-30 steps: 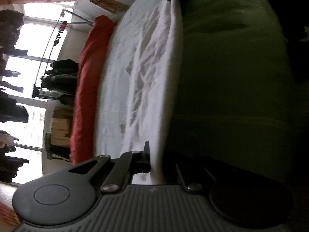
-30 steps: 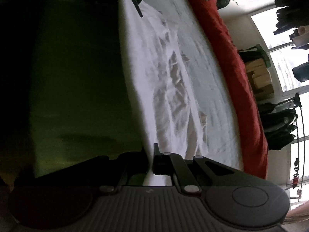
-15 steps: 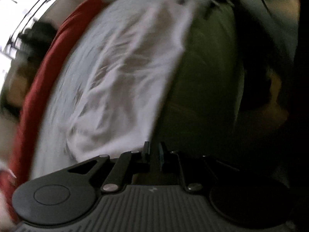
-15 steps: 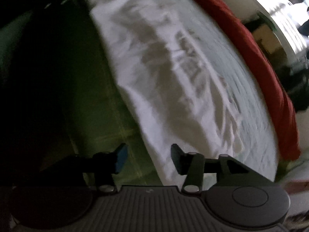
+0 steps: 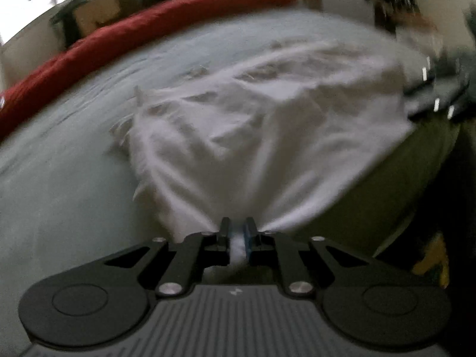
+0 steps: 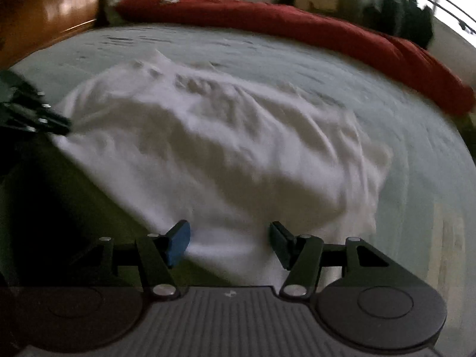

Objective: Fold clothes

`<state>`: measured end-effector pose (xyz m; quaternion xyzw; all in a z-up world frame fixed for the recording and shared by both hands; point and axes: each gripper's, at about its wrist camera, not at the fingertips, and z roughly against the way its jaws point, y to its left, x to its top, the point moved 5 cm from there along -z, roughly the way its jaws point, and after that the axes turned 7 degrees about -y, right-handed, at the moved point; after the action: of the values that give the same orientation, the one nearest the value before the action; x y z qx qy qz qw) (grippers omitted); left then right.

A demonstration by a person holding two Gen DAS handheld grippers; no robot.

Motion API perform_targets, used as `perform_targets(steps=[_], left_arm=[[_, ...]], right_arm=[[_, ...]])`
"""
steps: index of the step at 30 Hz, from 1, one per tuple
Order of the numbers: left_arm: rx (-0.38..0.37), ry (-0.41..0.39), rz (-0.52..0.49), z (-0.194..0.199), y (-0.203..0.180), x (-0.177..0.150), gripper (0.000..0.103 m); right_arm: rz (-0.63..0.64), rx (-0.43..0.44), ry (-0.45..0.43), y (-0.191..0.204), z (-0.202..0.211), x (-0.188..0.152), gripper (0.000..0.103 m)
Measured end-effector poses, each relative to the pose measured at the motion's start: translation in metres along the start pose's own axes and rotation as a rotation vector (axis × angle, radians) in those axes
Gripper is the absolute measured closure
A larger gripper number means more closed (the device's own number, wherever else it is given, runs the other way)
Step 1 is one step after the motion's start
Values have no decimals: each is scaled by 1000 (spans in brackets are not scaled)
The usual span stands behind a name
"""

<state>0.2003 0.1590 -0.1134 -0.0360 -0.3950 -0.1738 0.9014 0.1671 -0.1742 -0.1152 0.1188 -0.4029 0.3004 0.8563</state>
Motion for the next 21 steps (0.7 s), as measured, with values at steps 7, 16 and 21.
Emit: perform_targets(steps=[7,16,21], left_arm=[[43,-137,112,22,26,43,63],[84,-183,152,0,47,44,44],[25,-163,224,-10,69,31,42]], right_arm=[[-99,-33,-105,-6,16,10,31],[-158,-44,-251,-4,13,48,25],[-179,-32,-222,-1,3,39,25]])
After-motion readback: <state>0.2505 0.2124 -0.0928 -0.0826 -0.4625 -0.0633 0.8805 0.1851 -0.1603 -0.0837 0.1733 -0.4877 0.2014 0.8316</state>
